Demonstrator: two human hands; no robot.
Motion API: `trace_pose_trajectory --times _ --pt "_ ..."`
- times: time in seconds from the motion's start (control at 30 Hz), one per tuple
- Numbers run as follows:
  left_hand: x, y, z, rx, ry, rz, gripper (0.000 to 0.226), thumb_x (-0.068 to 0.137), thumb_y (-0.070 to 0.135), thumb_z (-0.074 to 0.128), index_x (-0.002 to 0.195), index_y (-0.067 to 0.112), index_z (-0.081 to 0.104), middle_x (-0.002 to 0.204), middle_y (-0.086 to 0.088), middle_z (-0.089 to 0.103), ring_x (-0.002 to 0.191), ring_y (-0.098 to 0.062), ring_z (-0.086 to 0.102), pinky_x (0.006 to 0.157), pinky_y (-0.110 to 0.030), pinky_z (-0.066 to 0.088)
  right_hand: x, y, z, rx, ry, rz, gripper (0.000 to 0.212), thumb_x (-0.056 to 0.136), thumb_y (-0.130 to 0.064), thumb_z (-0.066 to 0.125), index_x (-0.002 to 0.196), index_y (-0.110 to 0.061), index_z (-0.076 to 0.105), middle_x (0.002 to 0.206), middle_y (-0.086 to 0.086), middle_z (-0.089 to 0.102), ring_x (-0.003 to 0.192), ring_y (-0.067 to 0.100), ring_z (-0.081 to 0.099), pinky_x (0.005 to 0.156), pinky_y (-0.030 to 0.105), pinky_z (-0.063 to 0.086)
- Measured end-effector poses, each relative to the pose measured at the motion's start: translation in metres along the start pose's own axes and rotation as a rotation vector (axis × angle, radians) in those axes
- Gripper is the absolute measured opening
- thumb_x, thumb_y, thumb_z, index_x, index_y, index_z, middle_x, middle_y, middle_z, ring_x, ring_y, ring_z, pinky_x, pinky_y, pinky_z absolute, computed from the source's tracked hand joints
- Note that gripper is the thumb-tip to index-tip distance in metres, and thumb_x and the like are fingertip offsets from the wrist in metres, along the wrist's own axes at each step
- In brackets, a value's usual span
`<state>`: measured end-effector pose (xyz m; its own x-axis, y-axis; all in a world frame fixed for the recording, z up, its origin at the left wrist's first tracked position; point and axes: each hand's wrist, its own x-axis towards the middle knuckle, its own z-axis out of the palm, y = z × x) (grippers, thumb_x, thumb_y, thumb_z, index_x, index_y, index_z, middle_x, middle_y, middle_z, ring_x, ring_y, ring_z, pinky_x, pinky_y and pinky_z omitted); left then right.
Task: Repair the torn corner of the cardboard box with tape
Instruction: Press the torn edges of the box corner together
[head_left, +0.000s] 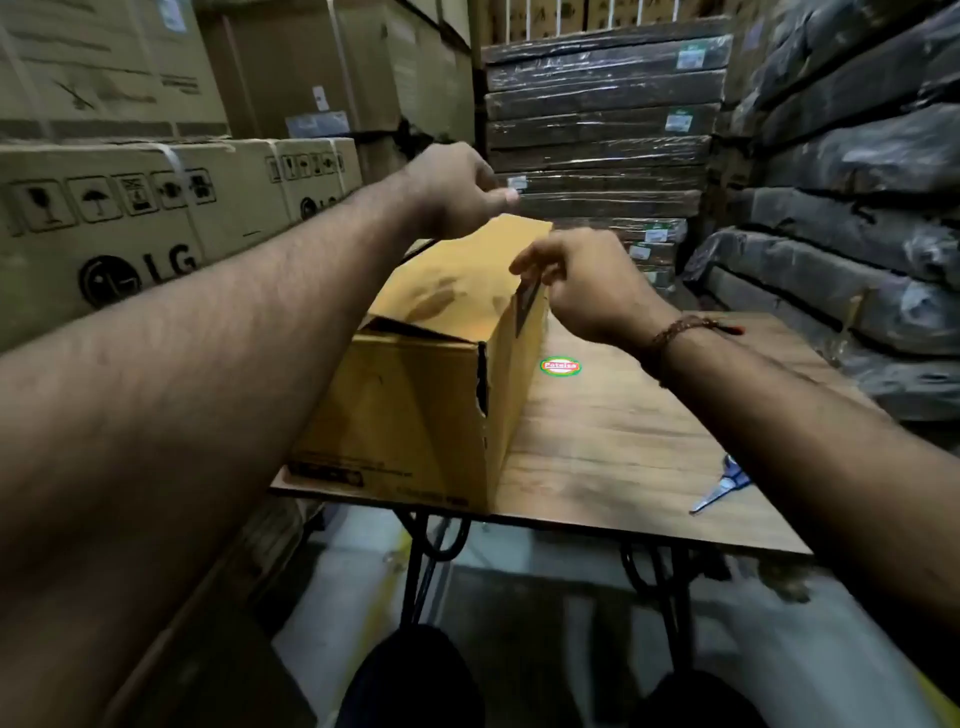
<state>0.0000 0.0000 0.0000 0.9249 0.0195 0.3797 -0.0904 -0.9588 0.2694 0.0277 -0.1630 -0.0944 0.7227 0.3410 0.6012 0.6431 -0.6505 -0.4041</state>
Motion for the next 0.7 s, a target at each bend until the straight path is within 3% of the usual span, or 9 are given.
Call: trace_pose_trajectory --times 0.07,0.13,0.23,0.37,0.43,0.53,0.63,0.7 --pt "-0.011 -0.008 0.001 -0.036 -0.106 -0.032 0.045 0.100 0.051 0.058 0.132 0.020 0.069 0.116 0.006 0.067 0.101 -0.014 0.061 0.082 -0.031 0.045 -0.021 -0.003 0.000 0.046 -0.084 -0.013 0.064 0.089 0.016 0.044 0.123 -0.024 0.080 0.113 -0.004 0.076 0.105 0.011 0.067 0.093 0.025 0.057" --pt "-0.023 -0.014 0.005 -0.077 -0.173 -0.033 0.043 0.099 0.050 0.061 0.129 0.021 0.071 0.116 0.003 0.070 0.103 -0.013 0.063 0.084 -0.032 0.047 -0.047 -0.003 0.001 0.091 -0.147 0.025 0.072 0.089 0.021 0.044 0.136 -0.024 0.074 0.122 -0.006 0.069 0.116 0.010 0.062 0.098 0.019 0.051" --pt "-0.041 -0.022 0.010 -0.185 -0.247 -0.039 0.040 0.100 0.045 0.061 0.132 0.023 0.069 0.125 0.001 0.068 0.114 -0.015 0.063 0.095 -0.036 0.048 -0.067 0.000 0.008 0.210 -0.177 -0.014 0.071 0.097 0.015 0.047 0.154 -0.026 0.058 0.152 -0.005 0.060 0.139 0.010 0.053 0.121 0.032 0.045" --pt "-0.065 -0.030 0.006 -0.344 -0.369 0.006 0.035 0.098 0.033 0.067 0.133 0.029 0.069 0.138 0.007 0.062 0.128 -0.012 0.055 0.107 -0.037 0.042 -0.077 0.001 0.015 0.290 -0.159 -0.082 0.072 0.102 0.010 0.047 0.163 -0.029 0.045 0.171 -0.006 0.039 0.158 0.014 0.036 0.128 0.036 0.036" --pt "-0.072 -0.036 0.002 -0.346 -0.426 0.016 0.045 0.091 0.034 0.075 0.135 0.035 0.066 0.144 0.008 0.059 0.134 -0.014 0.052 0.115 -0.043 0.039 -0.077 -0.002 0.019 0.310 -0.165 -0.089 0.071 0.102 0.011 0.047 0.160 -0.029 0.049 0.172 -0.006 0.037 0.161 0.014 0.030 0.128 0.034 0.035" --pt "-0.080 -0.043 -0.003 -0.298 -0.519 0.000 0.069 0.074 0.046 0.083 0.139 0.045 0.061 0.148 0.009 0.055 0.136 -0.019 0.052 0.113 -0.051 0.043 -0.078 -0.009 0.023 0.326 -0.131 -0.141 0.063 0.101 0.009 0.049 0.155 -0.023 0.055 0.165 -0.004 0.048 0.153 0.018 0.040 0.124 0.035 0.038" --pt "-0.081 -0.053 -0.006 -0.248 -0.539 0.016 0.090 0.059 0.055 0.089 0.142 0.052 0.054 0.151 0.013 0.051 0.136 -0.018 0.051 0.111 -0.051 0.046 -0.078 -0.007 0.026 0.272 -0.089 -0.184 0.056 0.102 0.001 0.048 0.151 -0.022 0.059 0.158 -0.003 0.056 0.145 0.022 0.048 0.121 0.033 0.037" --pt "-0.083 -0.060 -0.003 -0.227 -0.537 0.016 0.094 0.058 0.052 0.090 0.144 0.052 0.053 0.153 0.016 0.049 0.139 -0.015 0.049 0.113 -0.049 0.044 -0.077 -0.006 0.026 0.233 -0.082 -0.188 0.053 0.100 -0.009 0.044 0.148 -0.021 0.062 0.153 -0.005 0.059 0.143 0.019 0.049 0.118 0.024 0.034"
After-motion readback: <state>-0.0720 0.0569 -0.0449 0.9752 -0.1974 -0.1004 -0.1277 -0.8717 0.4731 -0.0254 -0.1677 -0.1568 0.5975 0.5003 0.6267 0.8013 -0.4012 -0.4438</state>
